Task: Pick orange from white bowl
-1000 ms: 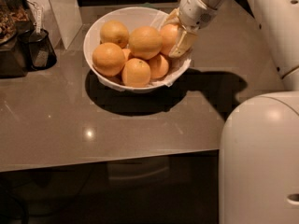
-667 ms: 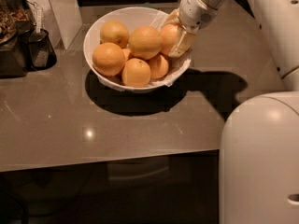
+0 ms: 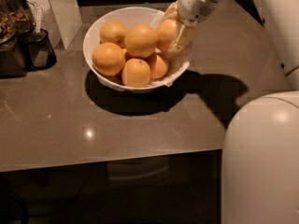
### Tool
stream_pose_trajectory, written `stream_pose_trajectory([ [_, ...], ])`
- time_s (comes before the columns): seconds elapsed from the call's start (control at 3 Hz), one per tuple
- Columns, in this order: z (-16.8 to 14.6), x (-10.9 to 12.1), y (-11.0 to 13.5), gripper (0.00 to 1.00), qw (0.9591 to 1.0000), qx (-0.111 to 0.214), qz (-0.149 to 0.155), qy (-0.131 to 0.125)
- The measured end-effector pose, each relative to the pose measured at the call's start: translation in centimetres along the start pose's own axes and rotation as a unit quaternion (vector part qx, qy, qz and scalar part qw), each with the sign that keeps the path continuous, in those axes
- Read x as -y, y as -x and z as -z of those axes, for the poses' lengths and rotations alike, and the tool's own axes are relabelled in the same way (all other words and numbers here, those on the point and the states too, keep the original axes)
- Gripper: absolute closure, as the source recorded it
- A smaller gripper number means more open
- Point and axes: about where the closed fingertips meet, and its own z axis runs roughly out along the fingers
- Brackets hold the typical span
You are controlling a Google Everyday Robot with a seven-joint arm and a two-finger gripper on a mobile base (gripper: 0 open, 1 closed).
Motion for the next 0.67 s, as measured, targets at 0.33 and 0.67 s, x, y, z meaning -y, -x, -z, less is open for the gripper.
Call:
stream_pose_trajectory([
  [0.33, 3.4, 0.5, 3.3, 1.00, 0.9986, -0.009, 0.033, -0.040],
  [0.67, 4.4, 0.4, 4.2, 1.00, 0.9979, -0.012, 0.039, -0.050],
])
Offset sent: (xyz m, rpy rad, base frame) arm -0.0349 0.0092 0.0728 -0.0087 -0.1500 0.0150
